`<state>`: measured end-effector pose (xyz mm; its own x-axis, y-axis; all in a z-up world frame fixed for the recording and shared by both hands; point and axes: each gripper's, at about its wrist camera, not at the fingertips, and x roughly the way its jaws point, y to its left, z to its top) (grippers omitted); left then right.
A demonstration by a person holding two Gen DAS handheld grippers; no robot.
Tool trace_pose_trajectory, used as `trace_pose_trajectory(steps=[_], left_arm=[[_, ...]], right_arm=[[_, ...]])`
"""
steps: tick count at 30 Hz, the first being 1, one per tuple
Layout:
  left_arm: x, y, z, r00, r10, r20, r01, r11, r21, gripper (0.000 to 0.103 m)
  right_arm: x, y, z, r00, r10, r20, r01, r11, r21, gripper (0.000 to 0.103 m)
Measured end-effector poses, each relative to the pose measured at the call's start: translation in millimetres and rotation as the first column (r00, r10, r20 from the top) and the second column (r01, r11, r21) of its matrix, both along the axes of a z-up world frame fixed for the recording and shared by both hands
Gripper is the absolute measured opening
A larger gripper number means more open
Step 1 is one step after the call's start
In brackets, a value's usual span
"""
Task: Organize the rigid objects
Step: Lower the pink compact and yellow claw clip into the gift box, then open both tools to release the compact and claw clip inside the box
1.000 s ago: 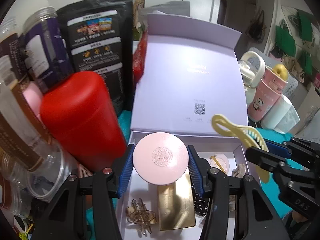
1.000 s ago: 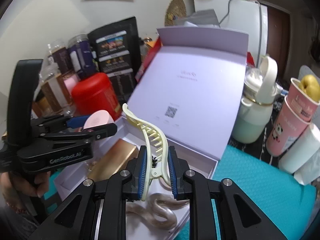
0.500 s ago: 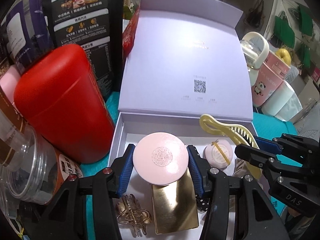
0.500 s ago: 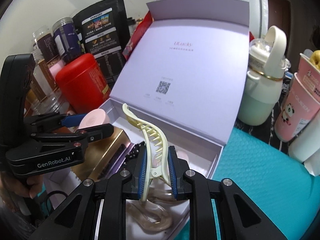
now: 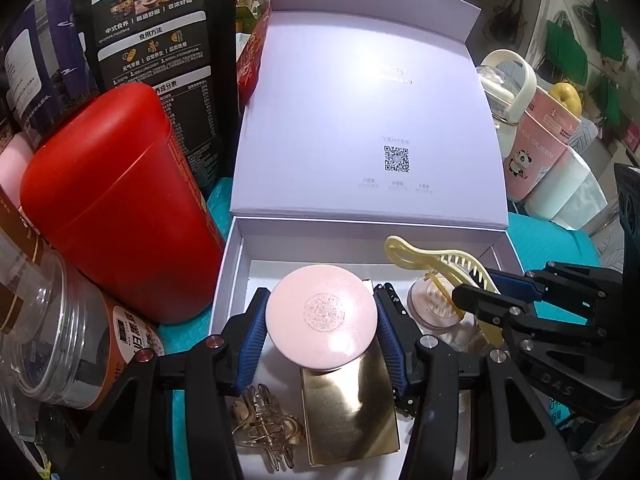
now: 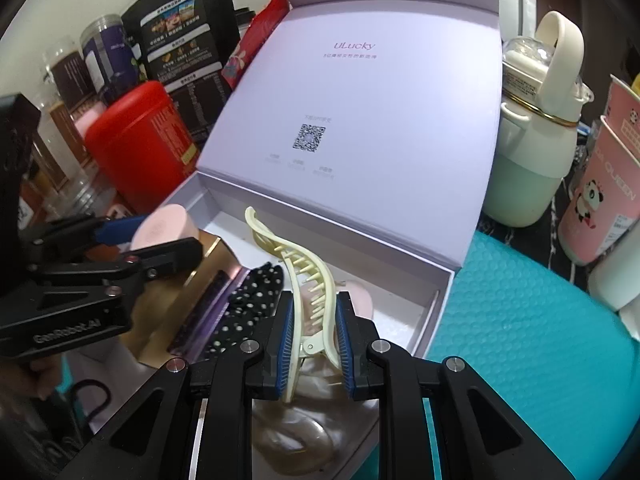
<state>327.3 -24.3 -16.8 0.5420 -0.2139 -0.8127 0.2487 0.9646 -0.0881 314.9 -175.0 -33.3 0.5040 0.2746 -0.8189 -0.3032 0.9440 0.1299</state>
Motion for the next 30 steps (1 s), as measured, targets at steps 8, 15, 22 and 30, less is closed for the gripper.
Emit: trace_pose_trajectory(steps=[8,15,22,30], left_arm=[[-1,2,1,1.000,-0.002,-0.005,0.002,1.000,-0.009,0.051],[-1,1,2,1.000,-0.003,0.002,0.003,1.000,0.008,0.051],[2,3,3,0.999,0.027,-0.020,-0.027,1.000,0.005,0.051],[0,7,7,0.998,0.059,-0.037,-0.060,0.998,-0.015,0.067]], right_arm=[[-1,4,-4,1.000,0.007,0.024,-0.006,0.999,-0.045,0.021],[2,3,-5,1.000,-0.004,0.009,0.004,1.000,-0.023,0.038],[-1,0,2,1.000,-0.016,0.016,0.016,1.000,-0.025,0.041],[-9,2,11,0.999,-0.019,0.035,0.021,0.999,-0.034,0.041]])
